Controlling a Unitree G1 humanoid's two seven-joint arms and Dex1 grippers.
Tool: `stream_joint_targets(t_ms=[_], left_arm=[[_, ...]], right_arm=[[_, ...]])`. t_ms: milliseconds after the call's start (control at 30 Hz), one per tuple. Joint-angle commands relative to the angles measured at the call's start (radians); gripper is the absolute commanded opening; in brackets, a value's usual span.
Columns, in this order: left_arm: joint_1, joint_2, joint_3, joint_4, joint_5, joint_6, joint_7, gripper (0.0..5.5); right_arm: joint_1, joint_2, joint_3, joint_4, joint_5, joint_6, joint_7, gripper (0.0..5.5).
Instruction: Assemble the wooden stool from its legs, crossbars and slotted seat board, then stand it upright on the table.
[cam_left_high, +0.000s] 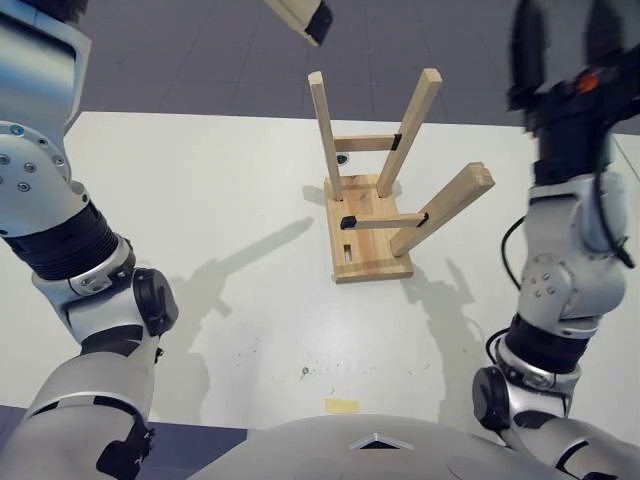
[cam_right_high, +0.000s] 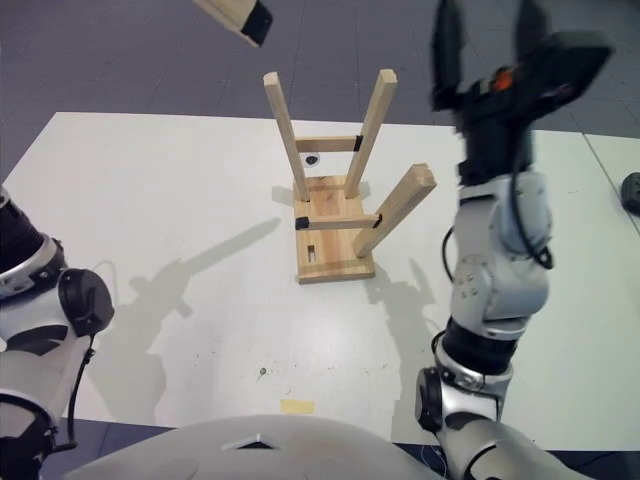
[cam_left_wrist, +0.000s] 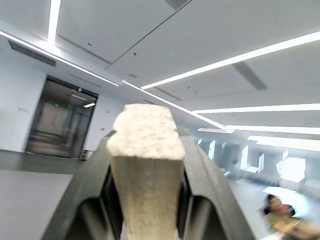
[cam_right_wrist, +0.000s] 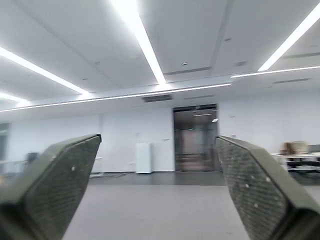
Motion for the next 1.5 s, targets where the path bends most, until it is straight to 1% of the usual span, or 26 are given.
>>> stream_joint_targets(t_ms=[33,133,200,267,333,400,500,600,633,667,700,733,800,900,933,1000,1133,1367,1500], left_arm=[[0.111,0.11,-0.045,0.042,0.207,-0.049,-0.079,1.03],[0.164,0.121,-0.056,0.099,0.291,-0.041,-0.088,1.03],[0.194,0.106,-0.068,0.113,0.334,-0.044,-0.093,1.03],[0.216,0.087,-0.087,0.105,0.36,-0.043,-0.103,1.03],[0.225,0.058,-0.107,0.092,0.367,-0.031,-0.112,1.03],[0.228,0.032,-0.122,0.08,0.37,-0.027,-0.12,1.03],[0.234,0.016,-0.131,0.063,0.371,-0.021,-0.137,1.03],[0.25,0.023,-0.12,0.063,0.378,-0.022,-0.163,1.03],[0.258,0.024,-0.116,0.066,0.371,-0.02,-0.18,1.03],[0.263,0.021,-0.115,0.07,0.364,-0.019,-0.196,1.03],[0.269,0.015,-0.115,0.072,0.358,-0.016,-0.205,1.03],[0.274,0.006,-0.116,0.075,0.353,-0.011,-0.209,1.03],[0.288,-0.009,-0.119,0.071,0.345,-0.004,-0.212,1.03],[0.303,-0.022,-0.12,0.056,0.344,0.01,-0.21,1.03],[0.305,-0.028,-0.121,0.05,0.344,0.016,-0.209,1.03],[0.304,-0.039,-0.128,0.041,0.346,0.023,-0.208,1.03],[0.312,-0.068,-0.143,0.015,0.342,0.043,-0.2,1.03],[0.42,-0.144,-0.148,-0.1,0.315,0.115,-0.142,1.03],[0.478,-0.157,-0.139,-0.15,0.303,0.145,-0.122,1.03]], right_arm=[[0.091,-0.101,-0.002,0.08,-0.106,0.099,-0.012,4.95],[0.179,-0.079,0.05,0.019,-0.089,0.194,-0.001,5.37],[0.221,-0.063,0.113,-0.045,-0.055,0.249,0.031,5.4],[0.244,-0.078,0.197,-0.107,-0.038,0.286,0.084,5.4],[0.233,-0.064,0.233,-0.156,-0.004,0.323,0.099,5.4],[0.212,-0.064,0.228,-0.158,0.002,0.322,0.101,5.4],[0.163,-0.066,0.145,-0.108,0.013,0.274,0.088,5.4],[0.111,-0.007,0.043,-0.133,0.238,0.249,0.14,5.4],[0.127,-0.016,0.037,-0.177,0.412,0.276,0.215,5.4],[0.15,-0.036,0.047,-0.22,0.537,0.304,0.276,5.4],[0.176,-0.057,0.066,-0.248,0.612,0.328,0.325,5.4],[0.202,-0.082,0.089,-0.264,0.633,0.342,0.365,5.4],[0.251,-0.147,0.152,-0.274,0.581,0.354,0.44,5.4],[0.31,-0.267,0.266,-0.266,0.445,0.335,0.546,5.4],[0.321,-0.29,0.302,-0.249,0.395,0.313,0.57,5.4],[0.323,-0.296,0.348,-0.21,0.324,0.274,0.585,5.4],[0.328,-0.273,0.389,-0.15,0.243,0.21,0.589,4.73],[0.338,-0.244,0.399,-0.145,0.222,0.166,0.586,3.64],[0.351,-0.234,0.395,-0.15,0.219,0.156,0.579,2.95]])
